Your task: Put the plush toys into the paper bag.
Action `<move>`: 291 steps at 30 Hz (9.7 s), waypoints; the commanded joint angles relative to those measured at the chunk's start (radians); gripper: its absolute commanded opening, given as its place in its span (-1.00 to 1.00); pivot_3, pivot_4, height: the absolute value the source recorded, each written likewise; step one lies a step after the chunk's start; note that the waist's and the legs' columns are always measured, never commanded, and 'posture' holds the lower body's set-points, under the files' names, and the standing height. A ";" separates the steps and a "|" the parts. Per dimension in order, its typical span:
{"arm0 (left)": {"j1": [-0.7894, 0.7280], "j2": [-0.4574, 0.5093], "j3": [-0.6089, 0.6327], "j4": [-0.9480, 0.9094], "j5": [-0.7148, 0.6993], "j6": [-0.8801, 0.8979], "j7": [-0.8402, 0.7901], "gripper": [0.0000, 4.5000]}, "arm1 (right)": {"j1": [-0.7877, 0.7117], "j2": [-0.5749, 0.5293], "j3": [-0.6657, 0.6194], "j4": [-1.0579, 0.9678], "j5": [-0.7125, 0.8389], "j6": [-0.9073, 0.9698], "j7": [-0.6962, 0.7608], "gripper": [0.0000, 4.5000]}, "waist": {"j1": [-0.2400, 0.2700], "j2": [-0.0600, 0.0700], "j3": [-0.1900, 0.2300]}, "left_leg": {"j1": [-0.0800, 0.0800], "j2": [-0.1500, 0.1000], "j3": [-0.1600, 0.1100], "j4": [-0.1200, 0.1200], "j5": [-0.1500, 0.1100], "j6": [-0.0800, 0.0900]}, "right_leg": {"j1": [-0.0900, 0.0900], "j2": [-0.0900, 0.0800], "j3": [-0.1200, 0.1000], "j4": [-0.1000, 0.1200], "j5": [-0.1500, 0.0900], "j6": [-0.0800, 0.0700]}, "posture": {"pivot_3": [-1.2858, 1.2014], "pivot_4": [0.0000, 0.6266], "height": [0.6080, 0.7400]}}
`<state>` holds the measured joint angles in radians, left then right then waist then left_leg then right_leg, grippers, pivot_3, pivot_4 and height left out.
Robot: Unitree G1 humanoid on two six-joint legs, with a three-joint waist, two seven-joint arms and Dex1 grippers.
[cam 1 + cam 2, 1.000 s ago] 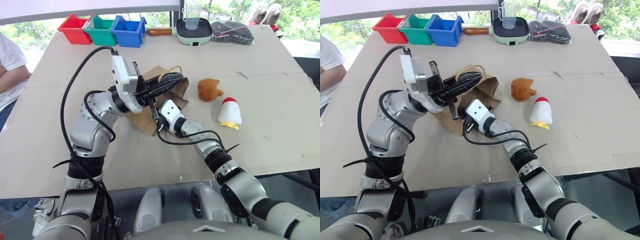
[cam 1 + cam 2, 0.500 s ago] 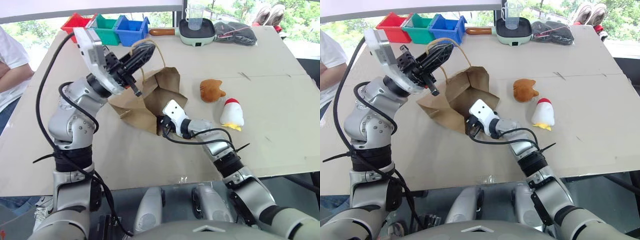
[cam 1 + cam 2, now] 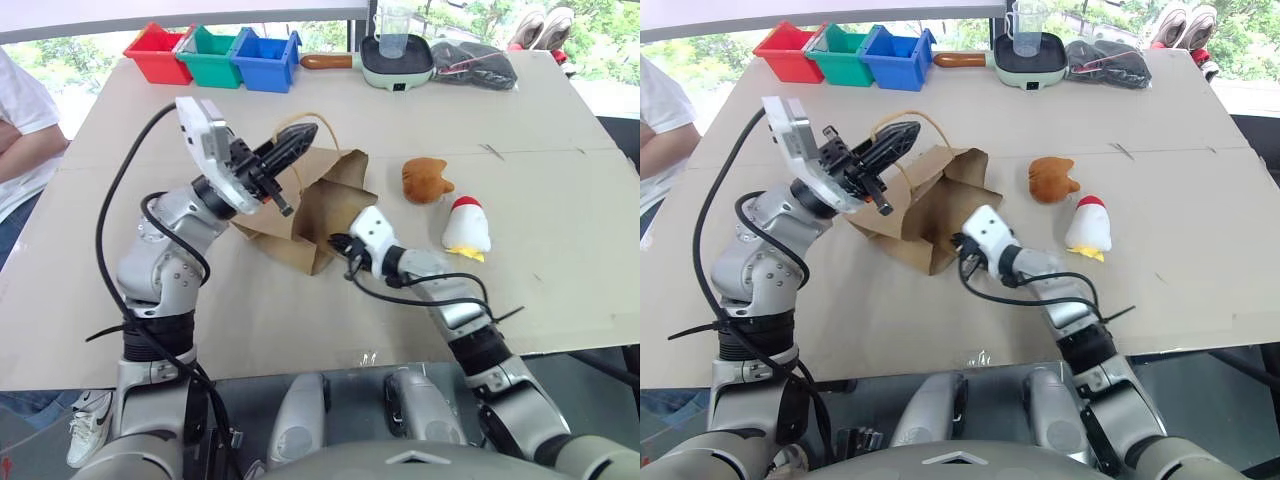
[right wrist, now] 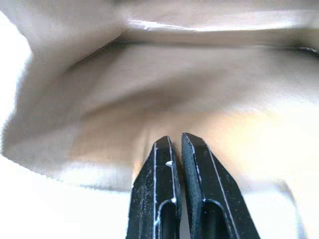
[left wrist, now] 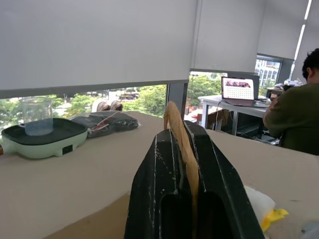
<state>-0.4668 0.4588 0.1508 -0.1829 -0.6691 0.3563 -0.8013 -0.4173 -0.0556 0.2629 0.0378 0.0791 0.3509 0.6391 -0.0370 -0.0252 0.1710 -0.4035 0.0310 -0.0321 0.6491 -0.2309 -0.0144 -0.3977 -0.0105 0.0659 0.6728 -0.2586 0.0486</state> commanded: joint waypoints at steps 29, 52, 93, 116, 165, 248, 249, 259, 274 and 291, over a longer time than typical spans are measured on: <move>-0.013 -0.037 0.105 -0.085 -0.288 0.205 0.102 -1.00 | 0.184 -0.376 -0.468 -0.521 0.240 0.563 -0.142 -0.99 | 0.000 -0.001 0.000 | -0.010 -0.002 -0.002 0.002 0.000 0.000 | -0.006 -0.001 -0.003 -0.004 0.000 0.001 | 0.03 -0.52 1.00; 0.018 -0.153 0.006 -0.198 -0.272 0.194 0.201 -1.00 | -0.191 -0.173 -0.081 -0.377 0.441 0.674 -0.192 -0.99 | 0.001 0.002 0.001 | -0.012 -0.002 -0.004 0.001 0.000 0.000 | -0.007 -0.002 -0.005 -0.005 0.000 0.001 | 0.03 -0.52 1.00; 0.107 -0.112 0.063 -0.211 -0.194 0.107 0.252 -1.00 | -0.379 -0.310 -0.069 0.381 -0.002 0.220 -0.164 0.52 | -0.002 0.002 0.002 | -0.013 -0.004 -0.002 -0.001 0.000 0.000 | -0.009 -0.004 -0.003 -0.005 0.000 0.001 | 0.03 -0.52 1.00; -0.004 -0.142 -0.011 -0.136 -0.227 0.137 0.158 -1.00 | -0.310 -0.264 0.171 -0.117 -0.026 0.264 -0.021 -0.99 | 0.001 0.002 0.002 | -0.013 -0.005 -0.003 0.001 0.000 0.000 | -0.009 -0.005 -0.004 -0.003 0.000 0.001 | 0.03 -0.52 1.00; 0.352 -0.104 0.141 -0.425 -0.392 0.140 0.338 -1.00 | -0.496 -0.535 0.104 -0.263 0.028 0.118 0.439 -0.99 | 0.006 0.002 0.003 | -0.013 -0.006 -0.004 0.002 0.000 0.000 | -0.009 -0.006 -0.004 -0.003 0.000 0.001 | 0.03 -0.52 1.00; 0.391 0.006 0.183 -0.378 -0.365 0.012 0.258 -1.00 | -0.443 -0.163 -0.405 -0.221 0.633 0.711 0.126 0.34 | 0.000 0.003 0.003 | -0.012 -0.005 -0.003 0.000 0.000 0.000 | -0.010 -0.005 -0.003 -0.003 0.000 0.001 | 0.03 -0.52 1.00; 0.385 0.010 0.183 -0.375 -0.365 0.013 0.257 -1.00 | -0.446 -0.158 -0.404 -0.212 0.644 0.683 0.137 0.07 | 0.002 0.003 0.003 | -0.013 -0.005 -0.003 0.000 0.000 0.000 | -0.010 -0.005 -0.003 -0.004 0.000 0.001 | 0.03 -0.52 1.00; 0.031 0.127 0.238 -0.077 -0.369 0.032 0.189 -1.00 | -0.564 -0.163 -0.617 -0.334 1.069 0.686 -0.012 -0.97 | 0.002 0.004 0.005 | -0.013 -0.005 -0.006 0.001 0.000 0.000 | -0.010 -0.005 -0.007 -0.002 0.000 0.001 | 0.03 -0.52 1.00; -0.247 0.100 0.001 0.417 -0.003 -0.100 -0.165 -1.00 | -0.206 -0.378 -0.496 -0.592 1.030 0.637 -0.230 -0.97 | -0.006 0.004 0.006 | -0.015 -0.005 -0.004 -0.001 0.000 0.001 | -0.011 -0.005 -0.005 -0.004 0.000 0.001 | 0.03 -0.52 1.00; 0.117 0.260 0.130 0.044 -0.217 0.268 -0.314 0.99 | 0.219 -0.839 -0.734 -0.775 1.317 0.673 -0.183 -0.04 | -0.001 0.004 0.006 | -0.018 -0.003 -0.004 -0.001 0.000 0.001 | -0.011 -0.006 -0.006 -0.008 0.000 0.002 | 0.03 -0.52 1.00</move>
<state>-0.3673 0.7068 0.2696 -0.0778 -0.8768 0.6172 -1.1144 -0.2118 -0.8791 -0.4403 -0.7015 1.3797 1.0411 0.4388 -0.0377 -0.0215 0.1769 -0.4206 0.0275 -0.0360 0.6480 -0.2311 -0.0135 -0.4088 -0.0163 0.0602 0.6649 -0.2587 0.0503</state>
